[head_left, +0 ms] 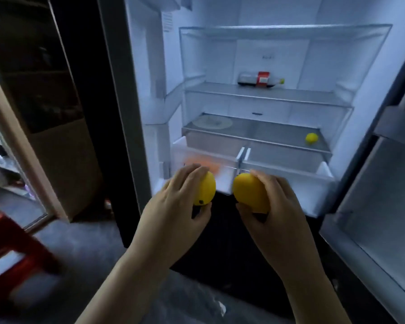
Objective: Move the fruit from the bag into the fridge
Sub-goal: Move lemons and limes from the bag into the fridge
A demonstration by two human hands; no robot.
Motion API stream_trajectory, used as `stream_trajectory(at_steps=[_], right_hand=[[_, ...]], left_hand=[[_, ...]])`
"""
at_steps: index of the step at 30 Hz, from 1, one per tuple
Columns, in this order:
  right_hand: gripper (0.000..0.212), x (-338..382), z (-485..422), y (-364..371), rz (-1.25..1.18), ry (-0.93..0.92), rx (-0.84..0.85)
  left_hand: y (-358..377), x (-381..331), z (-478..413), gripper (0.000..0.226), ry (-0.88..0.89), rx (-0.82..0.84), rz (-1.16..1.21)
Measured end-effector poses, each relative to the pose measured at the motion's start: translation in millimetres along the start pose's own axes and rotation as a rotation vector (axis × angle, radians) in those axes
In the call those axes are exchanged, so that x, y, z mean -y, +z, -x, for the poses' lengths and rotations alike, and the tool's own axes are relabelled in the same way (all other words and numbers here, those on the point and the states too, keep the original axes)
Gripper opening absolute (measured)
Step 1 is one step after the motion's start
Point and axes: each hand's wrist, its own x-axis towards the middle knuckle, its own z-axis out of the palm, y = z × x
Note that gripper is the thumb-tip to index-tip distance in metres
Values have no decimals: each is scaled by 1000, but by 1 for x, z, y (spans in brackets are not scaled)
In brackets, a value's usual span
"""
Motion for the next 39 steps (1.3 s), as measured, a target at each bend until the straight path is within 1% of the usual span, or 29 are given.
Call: stream_trajectory(at_steps=[4, 8, 11, 14, 18, 24, 33, 39], right_hand=[[57, -29, -17, -3, 71, 30, -80], [57, -55, -45, 6, 139, 74, -107], [56, -76, -69, 12, 185, 83, -120], [57, -98, -88, 16, 241, 111, -107], [55, -133, -106, 16, 278, 171, -75], [51, -212, -159, 16, 295, 193, -64], [46, -333, -256, 19, 283, 294, 22], [45, -390, -302, 31, 339, 373, 49]], left_hand=[[28, -2, -40, 58, 72, 12, 36], [58, 8, -81, 58, 140, 32, 77], [85, 20, -111, 60, 151, 27, 119], [117, 29, -137, 63, 155, 42, 170], [161, 30, -168, 61, 161, 84, 214], [239, 28, -225, 57, 174, 113, 283], [332, 17, -311, 57, 105, 124, 260], [387, 16, -357, 55, 82, 248, 228]])
